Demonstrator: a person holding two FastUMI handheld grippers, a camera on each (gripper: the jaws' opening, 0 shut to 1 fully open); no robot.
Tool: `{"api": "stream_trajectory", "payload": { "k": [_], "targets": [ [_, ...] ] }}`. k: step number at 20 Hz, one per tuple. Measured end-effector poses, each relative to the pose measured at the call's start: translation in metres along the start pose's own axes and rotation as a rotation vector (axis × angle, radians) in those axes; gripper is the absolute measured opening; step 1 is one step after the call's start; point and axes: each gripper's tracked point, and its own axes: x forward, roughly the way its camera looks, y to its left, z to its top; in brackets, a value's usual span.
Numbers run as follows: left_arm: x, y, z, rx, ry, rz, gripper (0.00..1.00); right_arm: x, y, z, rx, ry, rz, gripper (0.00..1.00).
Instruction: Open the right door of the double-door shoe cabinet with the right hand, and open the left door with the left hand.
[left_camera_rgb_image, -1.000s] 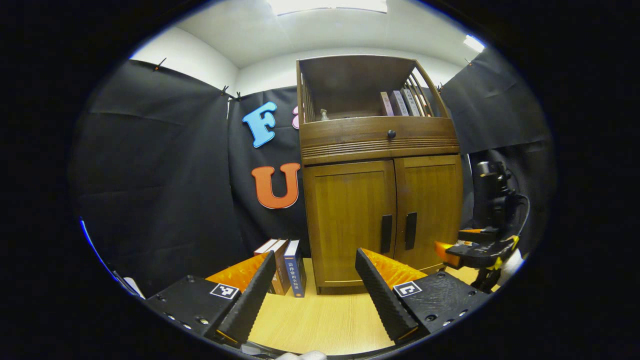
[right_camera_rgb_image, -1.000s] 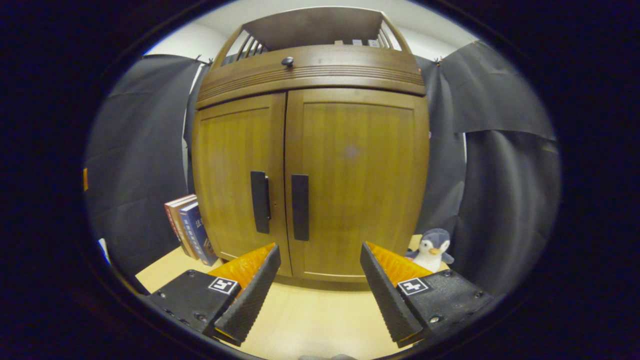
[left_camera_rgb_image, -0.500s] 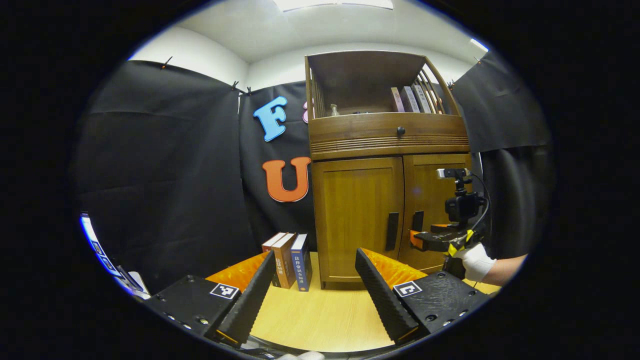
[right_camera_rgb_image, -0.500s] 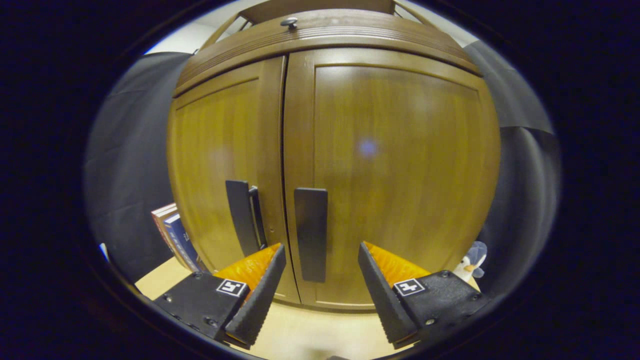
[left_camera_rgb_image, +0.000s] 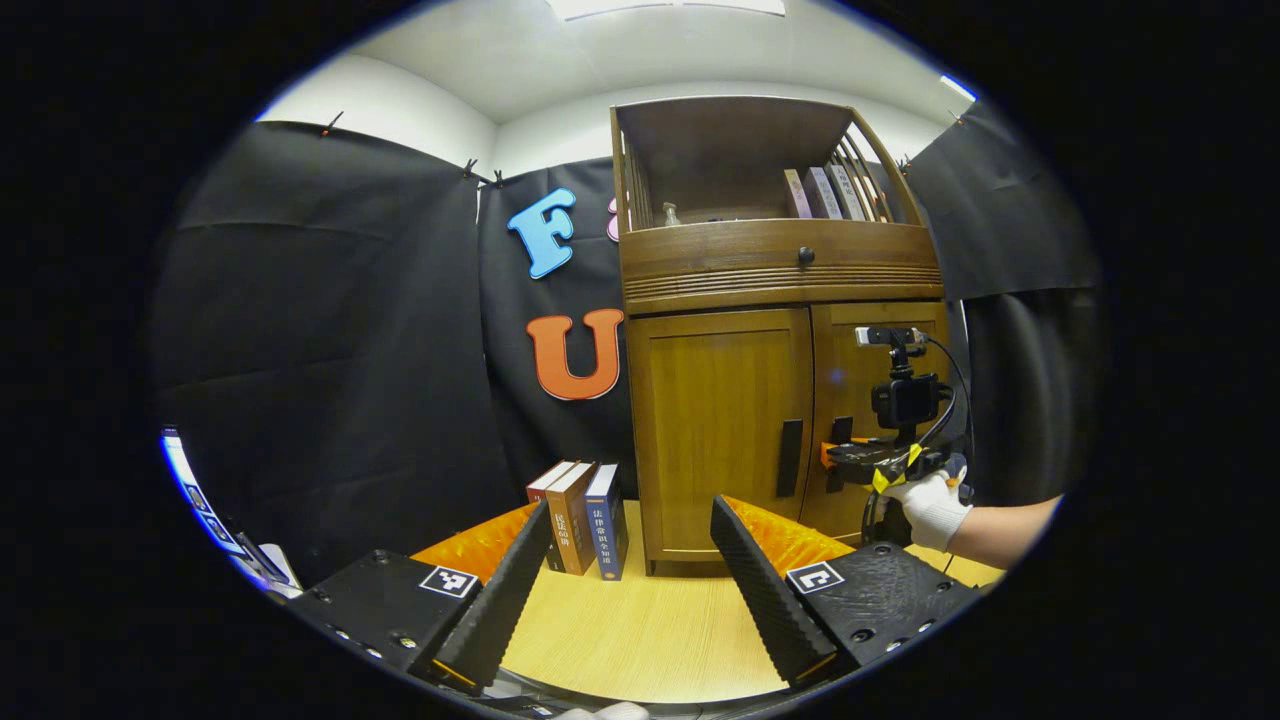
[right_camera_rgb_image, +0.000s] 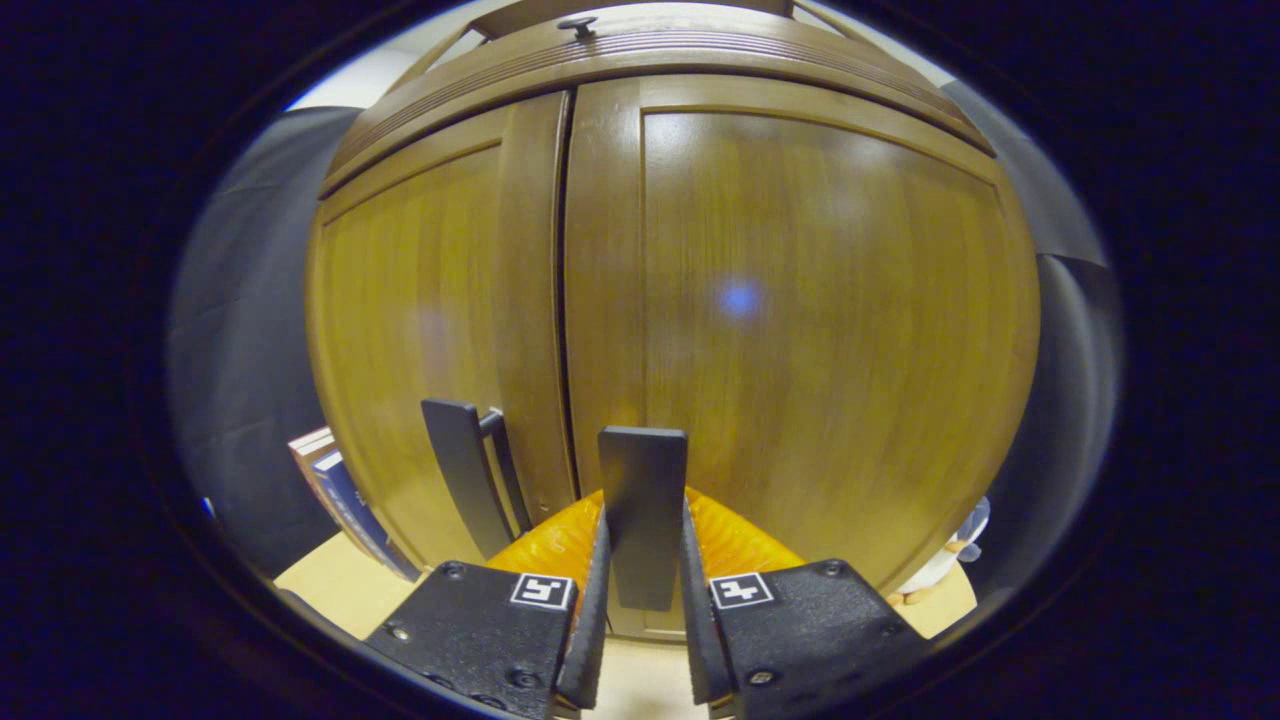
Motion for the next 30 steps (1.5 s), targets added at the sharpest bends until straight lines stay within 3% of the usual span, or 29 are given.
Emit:
{"api": "stream_trajectory", "payload": {
  "k": [5, 6, 13, 19, 22, 29, 30],
  "targets": [
    [-0.001, 0.007, 0.000, -0.022, -0.019, -0.018, 1.00, 0.003, 0.000, -0.012, -0.001, 0.030, -0.009, 0.36],
    [-0.001, 0.007, 0.000, -0.028, -0.021, -0.023, 0.96, 0.002, 0.000, -0.016, 0.008, 0.043, 0.003, 0.36],
    [-0.007, 0.022, -0.002, -0.018, -0.026, -0.049, 0.96, -0.021, -0.001, -0.021, -0.002, 0.053, 0.003, 0.33],
    [-0.009, 0.027, -0.007, -0.017, -0.009, -0.090, 1.00, -0.060, -0.008, -0.028, -0.016, 0.046, 0.001, 0.33],
    [-0.009, 0.021, -0.007, -0.018, -0.014, -0.123, 0.96, -0.084, -0.014, -0.034, -0.016, 0.047, 0.002, 0.33],
    [-0.012, -0.012, -0.010, -0.020, -0.022, -0.241, 0.96, -0.149, -0.046, -0.048, -0.010, 0.053, -0.032, 0.33],
    [-0.013, -0.017, -0.010, -0.022, -0.022, -0.257, 1.00, -0.157, -0.053, -0.051, -0.008, 0.052, -0.043, 0.32]
  ]
}}
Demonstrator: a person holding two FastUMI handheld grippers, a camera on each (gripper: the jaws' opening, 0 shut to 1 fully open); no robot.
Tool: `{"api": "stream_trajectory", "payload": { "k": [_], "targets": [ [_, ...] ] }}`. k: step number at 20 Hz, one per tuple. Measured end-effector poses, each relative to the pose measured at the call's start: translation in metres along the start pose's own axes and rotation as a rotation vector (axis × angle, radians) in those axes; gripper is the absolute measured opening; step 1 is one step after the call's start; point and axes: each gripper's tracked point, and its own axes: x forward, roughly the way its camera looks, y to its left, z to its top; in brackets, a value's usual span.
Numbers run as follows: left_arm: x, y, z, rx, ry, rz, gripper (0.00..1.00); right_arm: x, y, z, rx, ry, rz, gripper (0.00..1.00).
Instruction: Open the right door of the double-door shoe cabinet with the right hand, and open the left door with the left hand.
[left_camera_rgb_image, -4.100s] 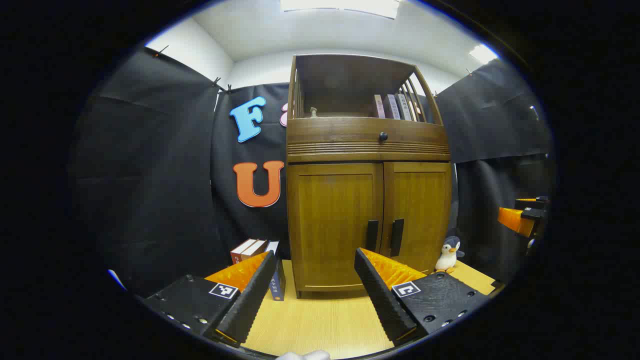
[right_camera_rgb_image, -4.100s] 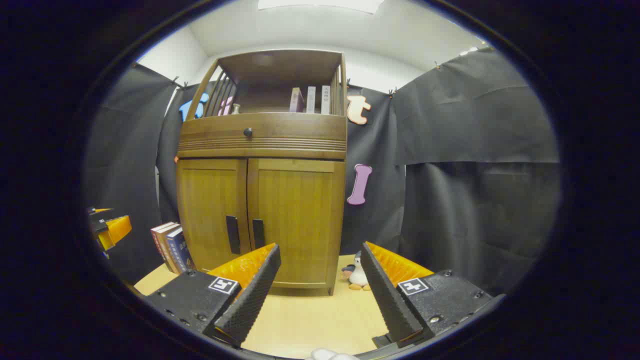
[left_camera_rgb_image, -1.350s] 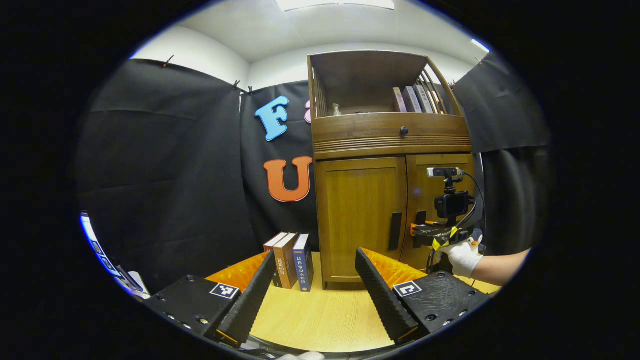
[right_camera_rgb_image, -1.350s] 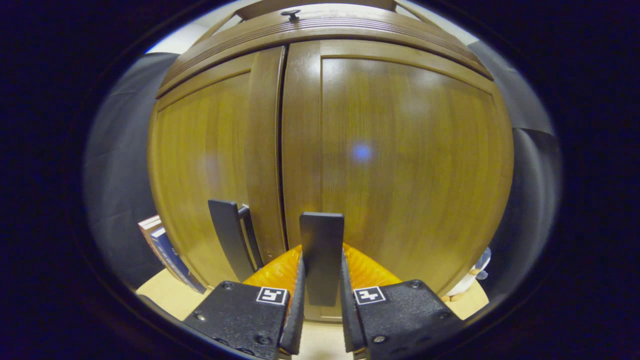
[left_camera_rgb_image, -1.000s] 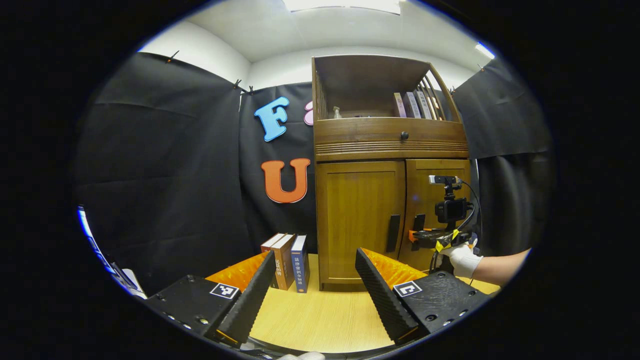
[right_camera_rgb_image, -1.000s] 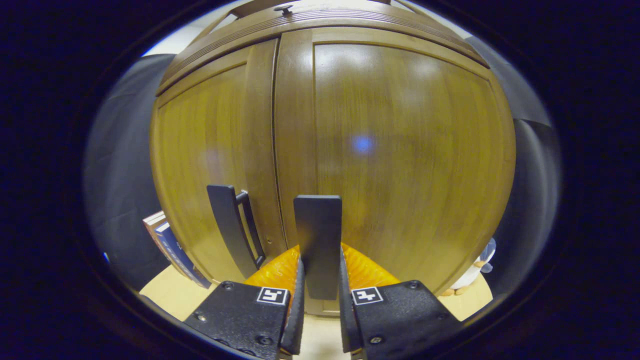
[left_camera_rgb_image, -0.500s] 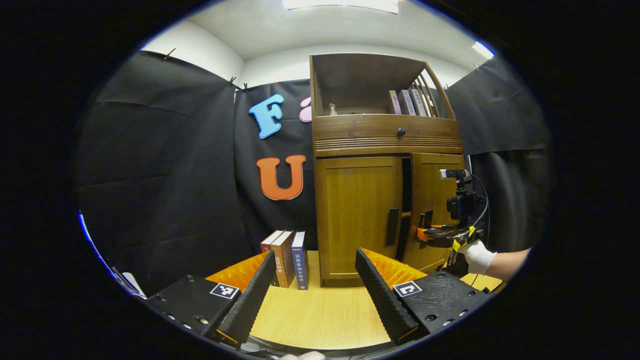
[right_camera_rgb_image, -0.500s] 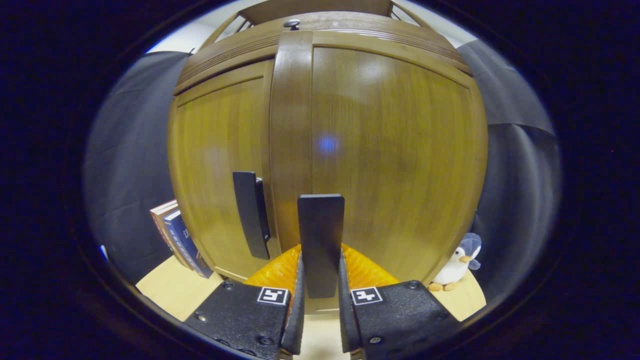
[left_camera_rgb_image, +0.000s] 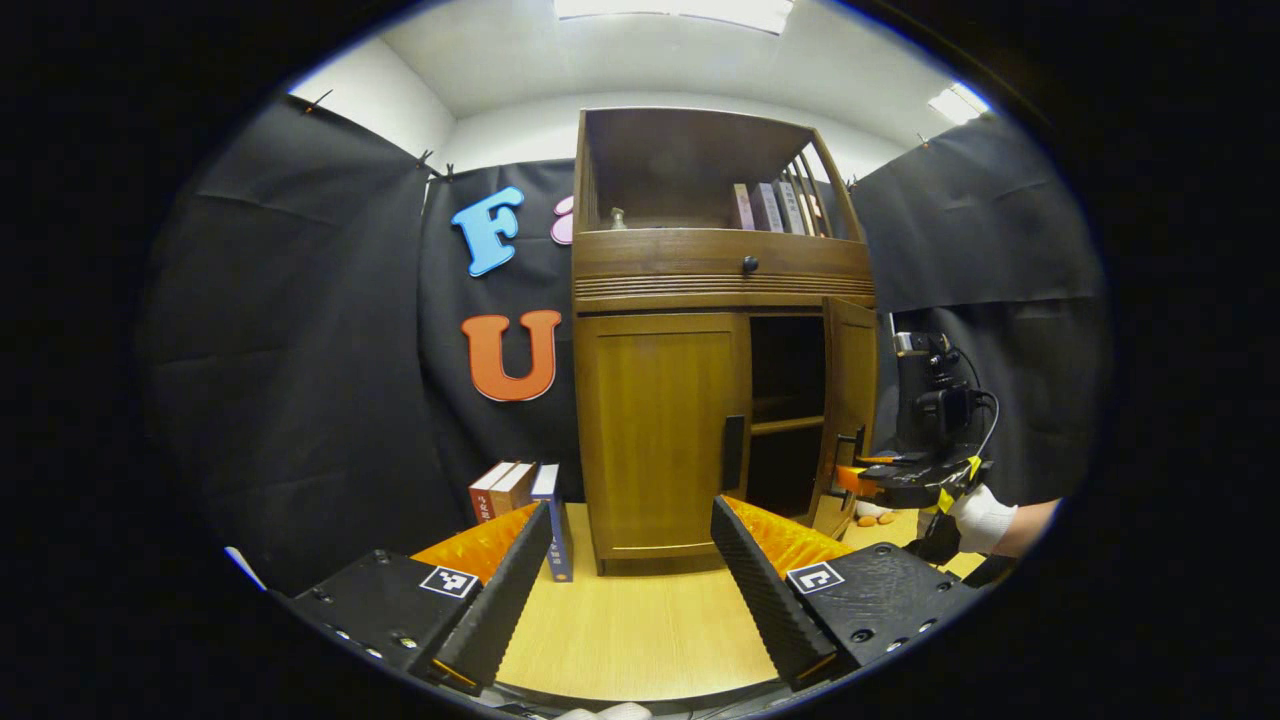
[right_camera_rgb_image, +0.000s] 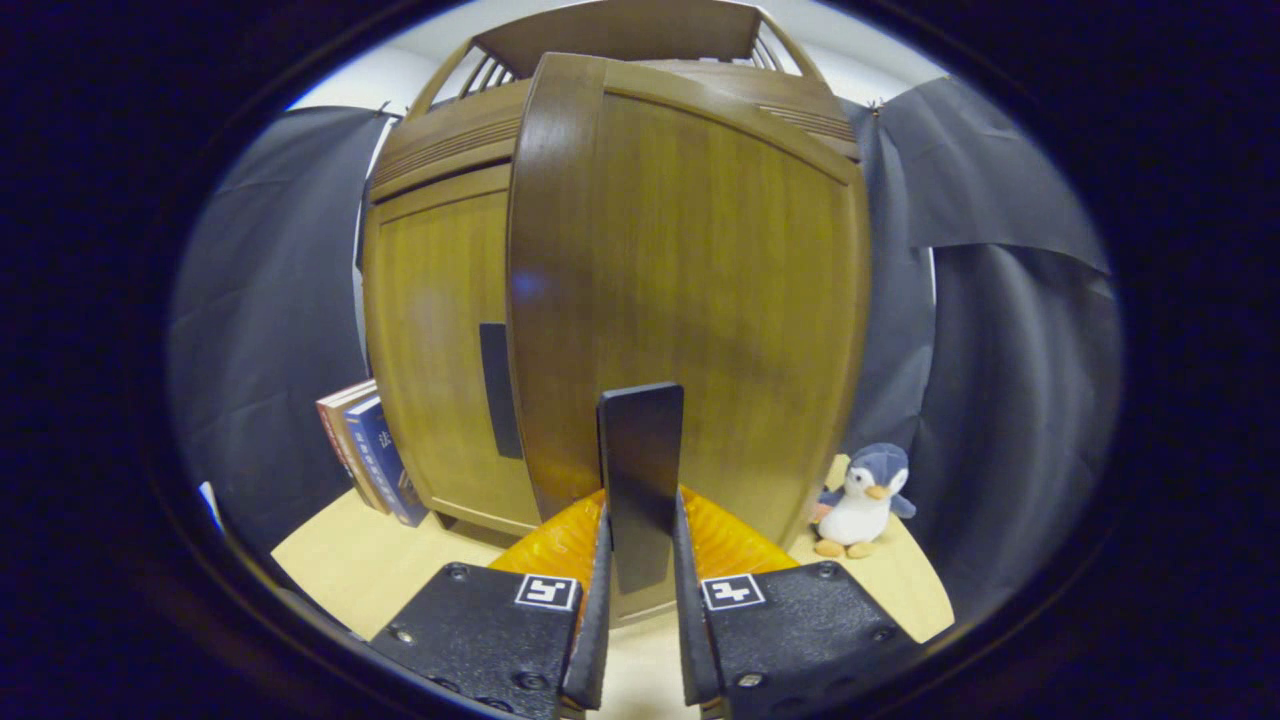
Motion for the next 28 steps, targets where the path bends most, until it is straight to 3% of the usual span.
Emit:
{"api": "stream_trajectory", "payload": {
  "k": [1, 8, 9, 12, 24, 28],
  "targets": [
    [0.000, -0.005, 0.000, -0.001, 0.000, -0.016, 0.96, -0.008, -0.008, -0.002, 0.001, 0.002, -0.014, 0.32],
    [0.006, -0.049, 0.002, 0.007, -0.006, -0.152, 0.96, -0.047, -0.050, -0.014, 0.046, -0.001, -0.101, 0.25],
    [0.007, -0.054, 0.002, 0.004, -0.007, -0.168, 1.00, -0.051, -0.055, -0.015, 0.054, -0.001, -0.110, 0.25],
    [0.005, -0.068, 0.003, 0.017, -0.008, -0.205, 0.96, -0.060, -0.071, -0.018, 0.085, 0.001, -0.132, 0.21],
    [0.015, -0.118, -0.012, 0.033, 0.015, -0.310, 0.96, -0.082, -0.143, -0.024, 0.140, 0.010, -0.209, 0.05],
    [0.022, -0.144, -0.009, 0.023, 0.014, -0.314, 0.96, -0.087, -0.168, -0.024, 0.153, 0.015, -0.187, 0.04]
  ]
}}
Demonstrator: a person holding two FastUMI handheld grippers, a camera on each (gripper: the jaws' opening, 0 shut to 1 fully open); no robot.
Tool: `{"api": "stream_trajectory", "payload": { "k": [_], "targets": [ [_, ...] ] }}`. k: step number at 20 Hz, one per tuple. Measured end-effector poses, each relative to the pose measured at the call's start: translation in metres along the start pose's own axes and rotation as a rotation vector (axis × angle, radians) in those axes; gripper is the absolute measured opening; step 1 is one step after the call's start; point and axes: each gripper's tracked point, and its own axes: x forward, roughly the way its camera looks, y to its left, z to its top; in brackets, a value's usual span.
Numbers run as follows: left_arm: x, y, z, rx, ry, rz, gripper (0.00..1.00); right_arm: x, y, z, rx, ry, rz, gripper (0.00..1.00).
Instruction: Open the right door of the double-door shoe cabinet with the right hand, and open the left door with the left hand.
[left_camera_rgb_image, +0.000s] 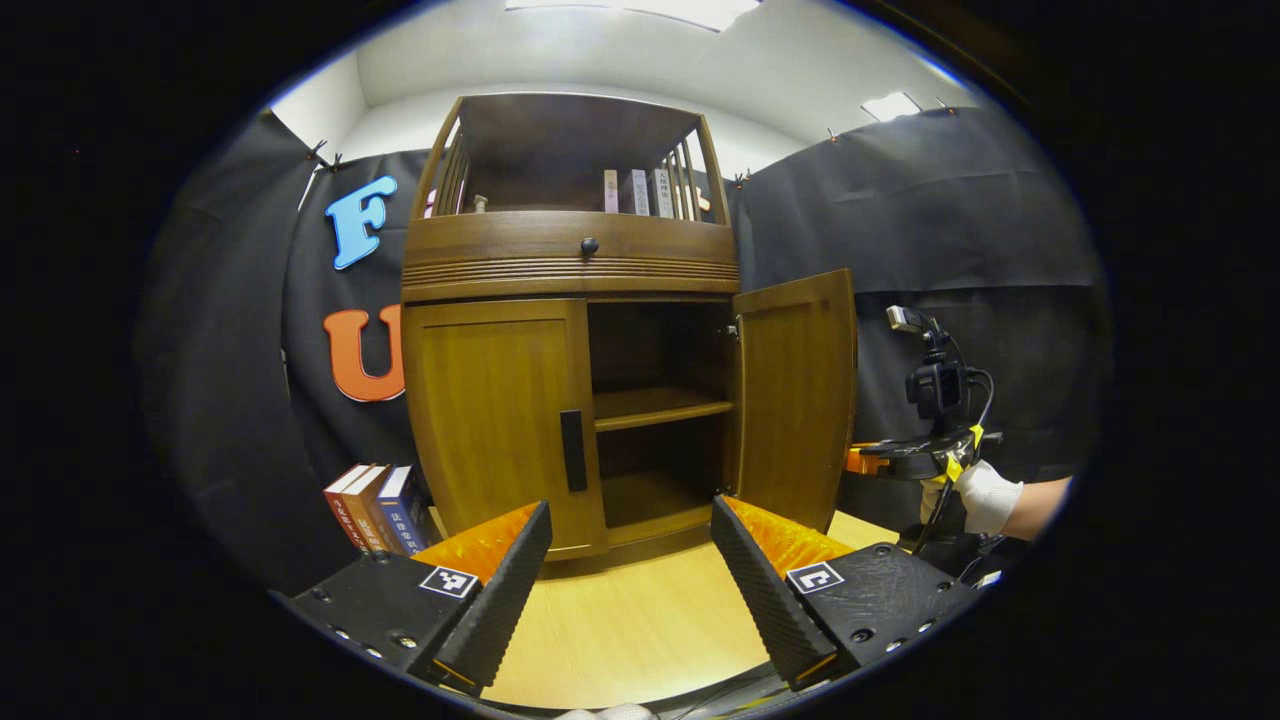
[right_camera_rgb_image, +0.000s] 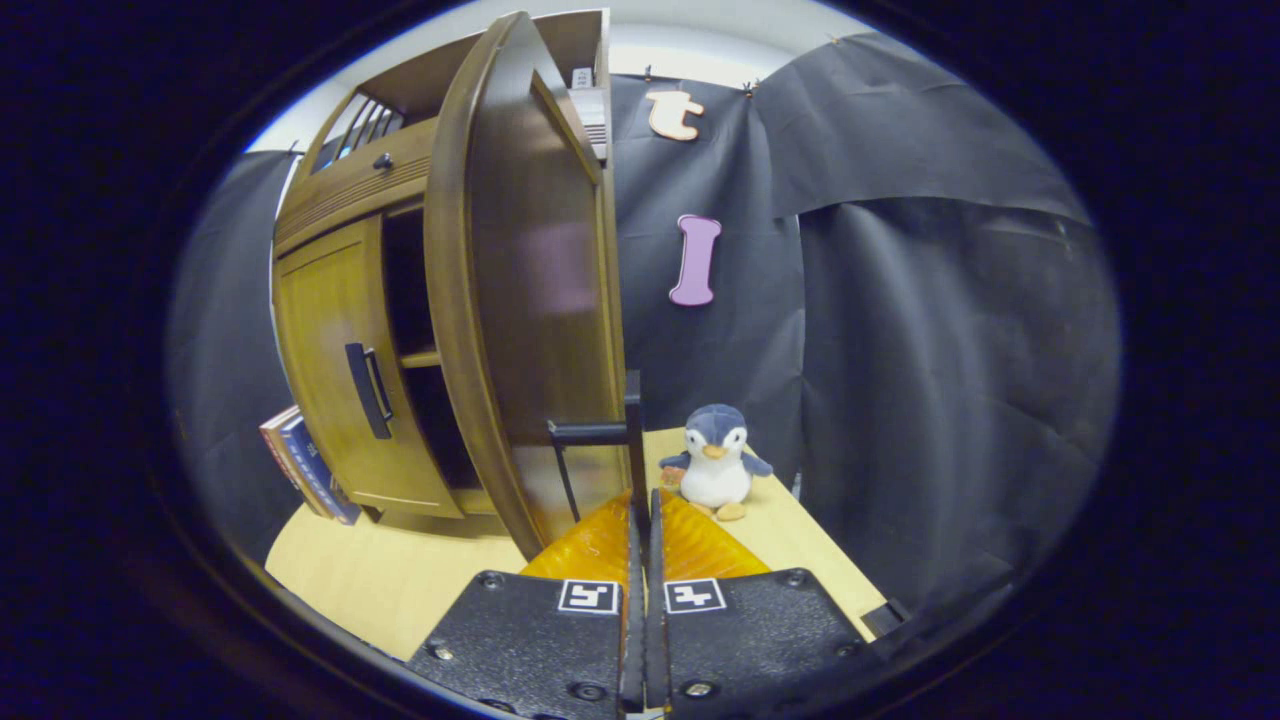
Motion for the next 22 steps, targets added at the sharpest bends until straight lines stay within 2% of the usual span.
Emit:
{"api": "stream_trajectory", "payload": {
  "k": [1, 2, 7, 11, 14, 17, 18, 20, 22],
  "targets": [
    [0.004, -0.004, 0.001, -0.002, 0.000, 0.009, 1.00, 0.001, -0.004, 0.001, -0.008, 0.002, 0.016, 0.04],
    [0.007, -0.009, 0.003, -0.006, -0.003, 0.022, 0.96, 0.002, -0.010, 0.000, -0.020, 0.007, 0.031, 0.04],
    [0.020, -0.039, 0.003, -0.049, 0.015, 0.094, 0.96, 0.007, -0.037, 0.007, -0.037, 0.025, 0.122, 0.04],
    [0.022, -0.062, 0.003, -0.068, 0.014, 0.185, 0.96, 0.015, -0.060, 0.012, -0.060, 0.051, 0.211, 0.04],
    [0.017, -0.081, 0.003, -0.084, 0.006, 0.261, 0.97, 0.014, -0.068, 0.016, -0.069, 0.072, 0.307, 0.04],
    [0.009, -0.094, 0.006, -0.071, -0.005, 0.336, 0.97, 0.013, -0.067, 0.016, -0.141, 0.087, 0.386, 0.04],
    [0.006, -0.098, 0.008, -0.067, -0.007, 0.359, 1.00, 0.012, -0.067, 0.014, -0.159, 0.092, 0.412, 0.04],
    [0.001, -0.099, 0.012, -0.058, -0.010, 0.400, 0.97, 0.007, -0.078, 0.014, -0.163, 0.095, 0.440, 0.12],
    [0.000, -0.100, 0.017, -0.045, -0.006, 0.423, 0.97, -0.002, -0.093, 0.008, -0.173, 0.105, 0.453, 0.38]
  ]
}}
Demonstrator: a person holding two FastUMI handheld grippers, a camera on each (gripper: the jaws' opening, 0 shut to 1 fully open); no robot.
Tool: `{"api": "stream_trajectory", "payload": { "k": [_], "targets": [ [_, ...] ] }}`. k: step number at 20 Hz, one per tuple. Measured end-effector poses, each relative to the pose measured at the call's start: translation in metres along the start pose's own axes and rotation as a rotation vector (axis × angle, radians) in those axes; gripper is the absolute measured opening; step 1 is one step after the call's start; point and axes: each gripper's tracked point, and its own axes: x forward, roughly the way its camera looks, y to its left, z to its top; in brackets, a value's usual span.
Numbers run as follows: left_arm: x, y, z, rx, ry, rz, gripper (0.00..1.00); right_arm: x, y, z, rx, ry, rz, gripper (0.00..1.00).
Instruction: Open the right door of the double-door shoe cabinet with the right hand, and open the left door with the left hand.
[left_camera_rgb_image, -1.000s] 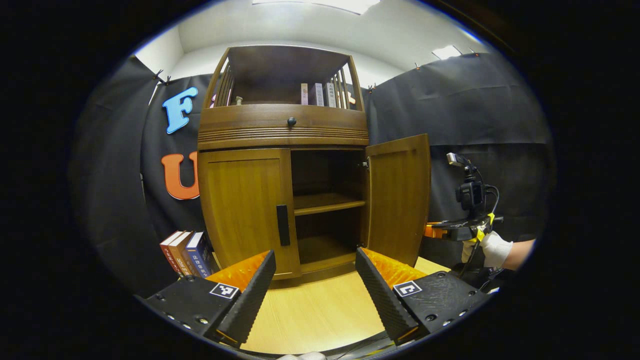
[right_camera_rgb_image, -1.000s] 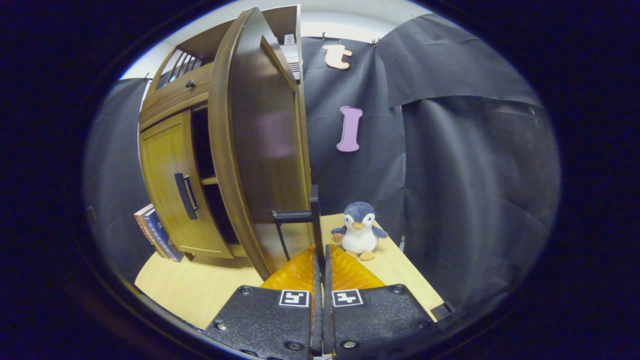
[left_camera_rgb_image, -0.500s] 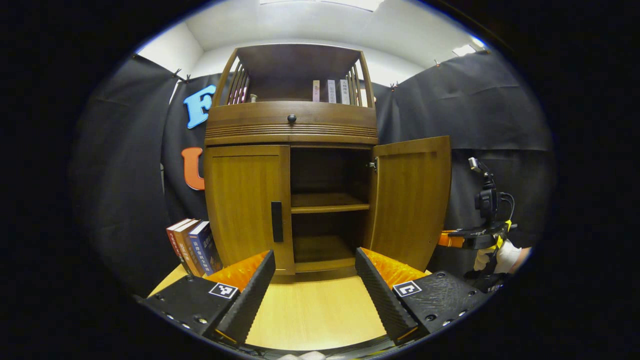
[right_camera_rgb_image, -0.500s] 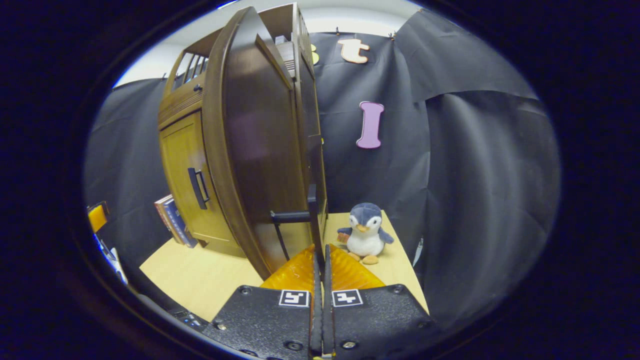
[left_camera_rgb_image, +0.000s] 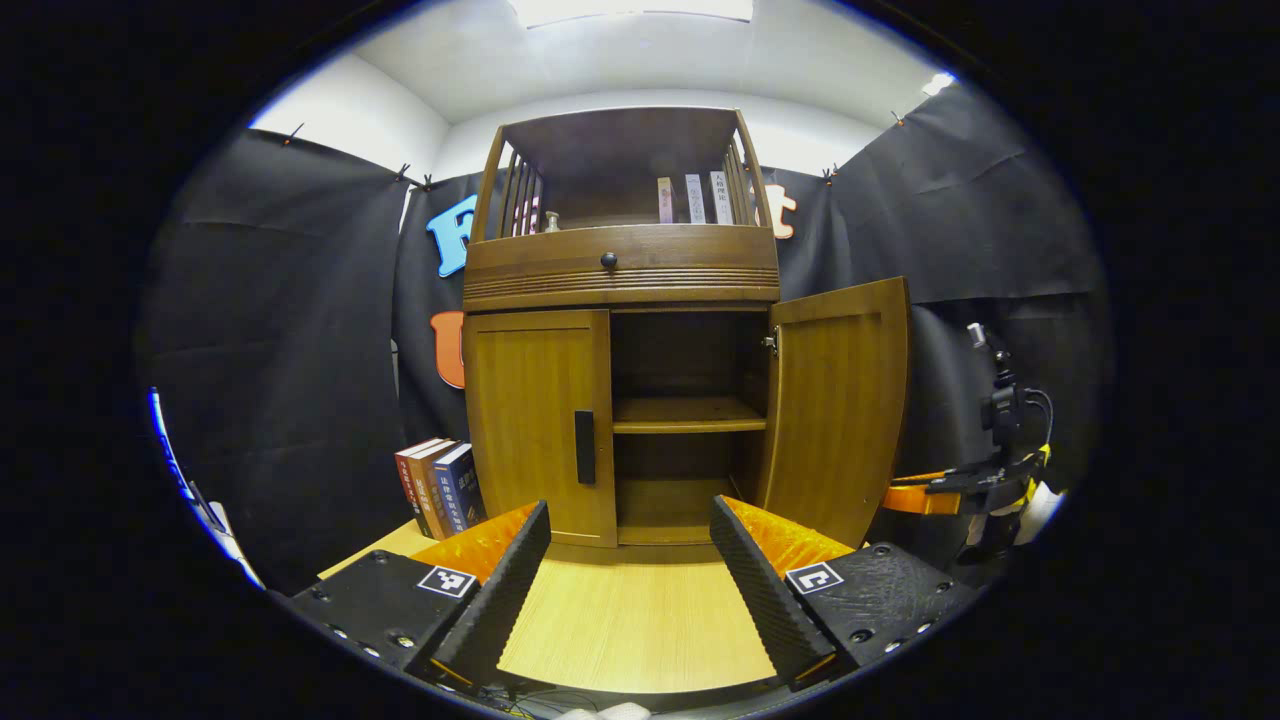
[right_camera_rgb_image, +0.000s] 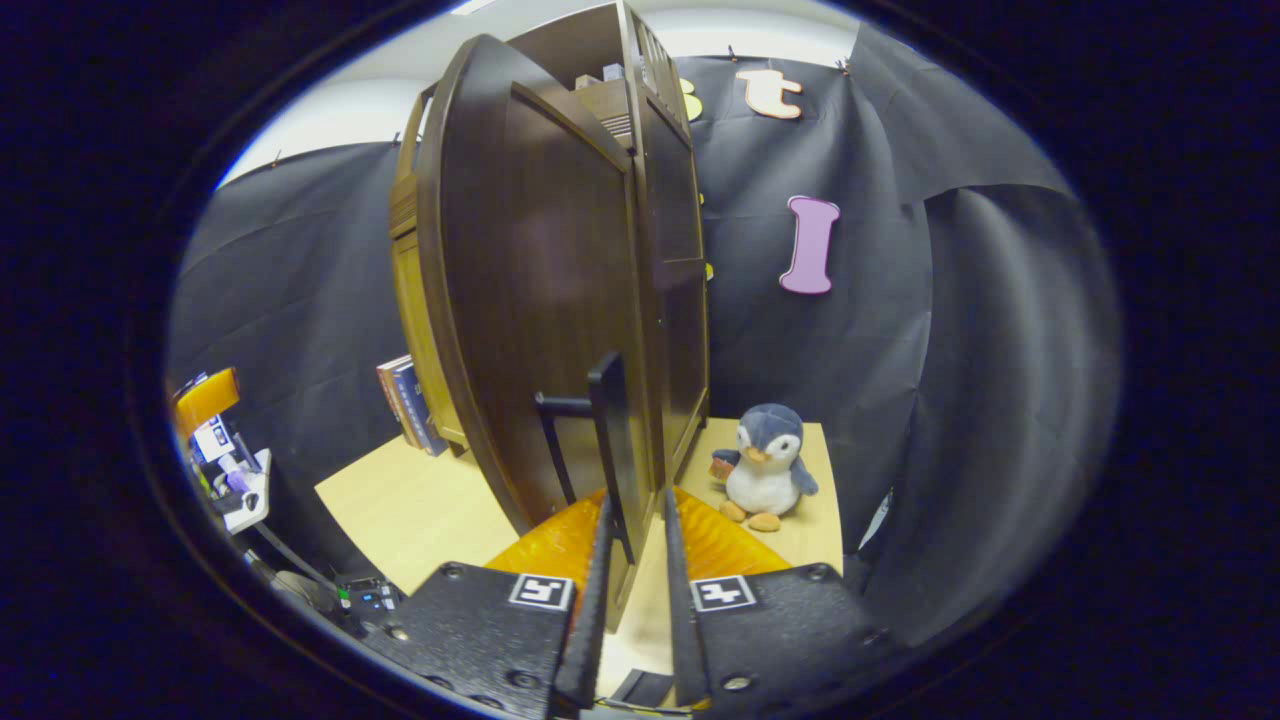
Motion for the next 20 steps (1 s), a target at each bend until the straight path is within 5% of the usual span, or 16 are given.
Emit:
{"api": "stream_trajectory", "payload": {
  "k": [8, 11, 12, 20],
  "targets": [
    [0.024, 0.023, 0.019, 0.040, -0.010, 0.024, 0.96, -0.079, -0.020, 0.036, 0.005, -0.131, -0.151, 0.90],
    [0.040, 0.043, 0.016, 0.042, -0.003, 0.021, 0.96, -0.098, 0.009, 0.060, -0.021, -0.206, -0.200, 0.92],
    [0.046, 0.051, 0.016, 0.043, -0.008, 0.015, 0.96, -0.101, 0.018, 0.068, -0.024, -0.235, -0.219, 1.00],
    [0.103, 0.123, 0.016, 0.063, -0.017, -0.054, 0.96, -0.068, 0.117, 0.101, 0.057, -0.315, -0.308, 1.00]
  ]
}}
